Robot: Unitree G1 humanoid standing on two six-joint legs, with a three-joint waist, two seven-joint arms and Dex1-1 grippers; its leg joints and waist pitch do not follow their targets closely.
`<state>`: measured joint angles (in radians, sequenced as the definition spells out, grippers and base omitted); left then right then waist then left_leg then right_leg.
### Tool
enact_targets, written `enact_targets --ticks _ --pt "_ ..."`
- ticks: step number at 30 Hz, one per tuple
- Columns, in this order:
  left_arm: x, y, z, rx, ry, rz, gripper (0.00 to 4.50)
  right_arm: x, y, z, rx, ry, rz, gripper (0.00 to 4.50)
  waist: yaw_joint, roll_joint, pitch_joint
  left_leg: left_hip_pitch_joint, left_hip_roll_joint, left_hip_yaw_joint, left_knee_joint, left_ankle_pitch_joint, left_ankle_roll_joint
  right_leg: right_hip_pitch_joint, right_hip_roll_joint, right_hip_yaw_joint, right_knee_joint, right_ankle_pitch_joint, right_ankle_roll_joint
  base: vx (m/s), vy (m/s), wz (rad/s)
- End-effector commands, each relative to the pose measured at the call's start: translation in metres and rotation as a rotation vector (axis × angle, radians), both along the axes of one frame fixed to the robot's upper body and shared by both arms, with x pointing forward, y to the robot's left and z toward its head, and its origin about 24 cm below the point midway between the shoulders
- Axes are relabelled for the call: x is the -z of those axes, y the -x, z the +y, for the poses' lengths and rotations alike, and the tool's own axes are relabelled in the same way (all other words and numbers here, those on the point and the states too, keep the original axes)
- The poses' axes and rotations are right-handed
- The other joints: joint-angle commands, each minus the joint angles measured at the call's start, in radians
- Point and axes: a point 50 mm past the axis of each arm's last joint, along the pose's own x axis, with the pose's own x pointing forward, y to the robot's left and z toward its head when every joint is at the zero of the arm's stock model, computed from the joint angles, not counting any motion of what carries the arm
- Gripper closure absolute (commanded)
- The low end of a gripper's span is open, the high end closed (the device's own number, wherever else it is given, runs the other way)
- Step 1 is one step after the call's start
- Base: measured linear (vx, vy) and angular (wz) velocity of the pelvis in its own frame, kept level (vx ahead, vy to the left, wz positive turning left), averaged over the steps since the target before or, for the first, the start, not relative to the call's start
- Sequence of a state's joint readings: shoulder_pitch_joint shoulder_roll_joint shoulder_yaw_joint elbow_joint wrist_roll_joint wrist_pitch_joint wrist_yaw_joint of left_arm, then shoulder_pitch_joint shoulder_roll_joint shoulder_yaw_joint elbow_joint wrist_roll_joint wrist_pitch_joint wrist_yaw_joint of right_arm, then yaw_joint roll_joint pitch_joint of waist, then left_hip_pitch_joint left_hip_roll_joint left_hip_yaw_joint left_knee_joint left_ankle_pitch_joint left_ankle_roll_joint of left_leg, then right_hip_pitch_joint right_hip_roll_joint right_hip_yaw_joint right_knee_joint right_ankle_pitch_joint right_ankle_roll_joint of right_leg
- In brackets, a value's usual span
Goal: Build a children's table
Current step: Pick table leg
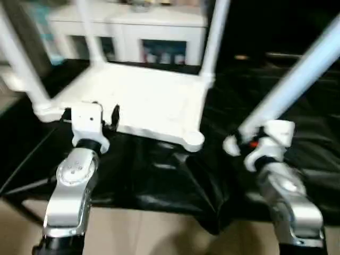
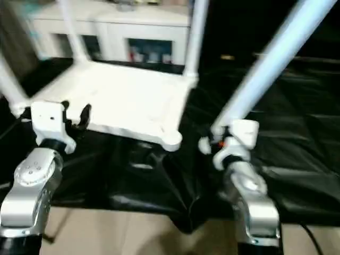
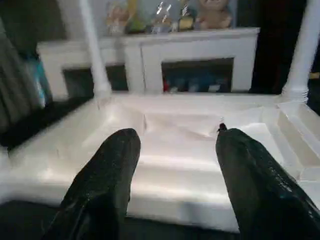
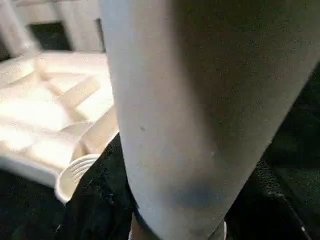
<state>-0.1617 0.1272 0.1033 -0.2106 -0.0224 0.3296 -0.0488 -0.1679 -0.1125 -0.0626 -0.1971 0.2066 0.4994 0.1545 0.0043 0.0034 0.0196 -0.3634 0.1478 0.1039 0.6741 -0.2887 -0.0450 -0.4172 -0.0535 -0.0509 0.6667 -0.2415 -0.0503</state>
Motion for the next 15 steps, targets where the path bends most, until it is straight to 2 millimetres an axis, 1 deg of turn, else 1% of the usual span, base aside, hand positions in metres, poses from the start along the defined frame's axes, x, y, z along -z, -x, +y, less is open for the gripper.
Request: enact_targets --ticks 1,2,3,4,5,6,7,8,9,10,11,12,13,14,15 --pt "0.002 0.002 -0.004 0.0 0.002 0.012 1.64 -0.007 0.001 -0.007 -0.004 0.011 -0.02 2.6 -0.006 0.024 -0.071 0.038 0.111 -0.079 -0.068 0.588 0.397 0.018 -0.074 0.026 -0.034 0.137 -0.204 -0.051 -0.098 -0.11" --pt "0.003 0.004 -0.004 -0.001 -0.003 0.02 1.64 -0.008 0.001 -0.008 -0.01 0.013 -0.02 2.6 0.04 -0.035 -0.067 -0.056 -0.036 0.012 -0.002 0.254 0.313 0.097 -0.126 0.079 -0.113 0.301 -0.285 -0.051 -0.098 -0.11" --pt "0.003 0.005 -0.005 -0.004 -0.002 0.023 1.64 -0.009 0.0 -0.01 -0.008 0.013 -0.02 2.6 0.05 -0.034 -0.056 -0.047 -0.018 0.012 -0.019 0.177 0.234 0.095 -0.138 0.073 -0.124 0.22 -0.25 -0.064 -0.096 0.05" --pt "0.003 0.006 -0.006 -0.006 0.007 0.024 1.64 -0.01 0.0 -0.011 -0.005 0.016 -0.02 2.6 0.057 -0.031 -0.044 -0.043 -0.011 0.016 -0.051 0.125 0.132 0.093 -0.106 0.049 -0.134 0.031 -0.156 -0.069 -0.111 0.07" --pt "0.003 0.006 -0.007 -0.007 0.012 0.023 1.64 -0.011 -0.001 -0.013 -0.002 0.018 -0.021 2.6 0.053 -0.021 -0.037 -0.022 0.012 0.017 -0.083 0.078 0.1 0.078 -0.076 0.038 -0.141 -0.118 -0.099 -0.069 -0.111 0.07" --pt "0.005 0.007 -0.008 -0.008 0.035 0.028 1.64 -0.014 -0.003 -0.013 -0.022 0.028 -0.029 2.6 0.047 -0.029 -0.036 -0.022 0.016 0.021 -0.092 0.055 0.097 0.08 -0.063 0.031 -0.145 -0.176 -0.069 -0.076 -0.082 0.08" --pt "0.008 0.009 -0.009 0.0 0.056 0.043 1.64 -0.017 -0.005 -0.013 -0.05 0.039 -0.037 2.6 0.051 -0.022 -0.034 -0.019 0.025 0.019 -0.101 0.036 0.086 0.079 -0.061 0.027 -0.145 -0.226 -0.047 -0.085 -0.04 0.03" --pt "0.01 0.011 -0.013 0.026 0.056 0.057 1.64 -0.019 -0.006 -0.015 -0.069 0.041 -0.04 2.6 0.047 -0.016 -0.024 -0.005 0.045 0.022 -0.12 -0.069 0.058 0.064 -0.061 0.02 -0.158 -0.37 -0.013 -0.085 -0.04 0.03" --pt "0.01 0.011 -0.013 0.03 0.055 0.056 1.64 -0.019 -0.006 -0.015 -0.07 0.04 -0.04 2.6 0.047 -0.013 -0.021 0.001 0.049 0.024 -0.123 -0.102 0.047 0.059 -0.061 0.02 -0.165 -0.412 -0.004 -0.084 -0.021 0.04" --pt "0.01 0.013 -0.018 0.061 0.065 0.055 1.64 -0.02 -0.004 -0.017 -0.071 0.023 -0.039 2.6 0.047 -0.009 -0.02 0.007 0.053 0.024 -0.127 -0.129 0.034 0.054 -0.062 0.02 -0.167 -0.438 0.002 -0.054 -0.009 0.1" --pt "0.009 0.013 -0.019 0.072 0.075 0.058 1.64 -0.02 -0.004 -0.018 -0.071 0.013 -0.037 2.6 0.043 -0.007 -0.015 0.017 0.062 0.026 -0.135 -0.198 0.001 0.045 -0.058 0.021 -0.171 -0.452 0.009 -0.054 -0.009 0.1" --pt "0.009 0.013 -0.02 0.081 0.082 0.06 1.64 -0.019 -0.003 -0.017 -0.07 0.006 -0.034 2.6 0.042 -0.004 -0.013 0.013 0.063 0.023 -0.141 -0.212 -0.007 0.049 -0.058 0.02 -0.169 -0.447 0.012 0.0 0.0 0.0" --pt "0.007 0.013 -0.02 0.096 0.074 0.056 1.64 -0.018 -0.001 -0.017 -0.07 0.002 -0.031 2.6 0.043 -0.006 -0.016 0.015 0.065 0.021 -0.143 -0.23 -0.018 0.05 -0.06 0.022 -0.168 -0.434 0.017 0.0 0.0 0.0" --pt "0.005 0.014 -0.019 0.113 0.077 0.05 1.64 -0.017 0.002 -0.013 -0.075 -0.009 -0.03 2.6 0.046 0.013 -0.017 0.023 0.065 0.018 -0.144 -0.254 -0.026 0.048 -0.062 0.023 -0.165 -0.438 0.016 0.0 0.0 0.0" --pt "0.004 0.014 -0.018 0.119 0.081 0.047 1.64 -0.017 0.004 -0.012 -0.077 -0.014 -0.03 2.6 0.037 0.012 -0.014 0.035 0.067 0.017 -0.15 -0.333 -0.039 0.05 -0.062 0.02 -0.174 -0.472 0.015 0.0 0.0 0.0"
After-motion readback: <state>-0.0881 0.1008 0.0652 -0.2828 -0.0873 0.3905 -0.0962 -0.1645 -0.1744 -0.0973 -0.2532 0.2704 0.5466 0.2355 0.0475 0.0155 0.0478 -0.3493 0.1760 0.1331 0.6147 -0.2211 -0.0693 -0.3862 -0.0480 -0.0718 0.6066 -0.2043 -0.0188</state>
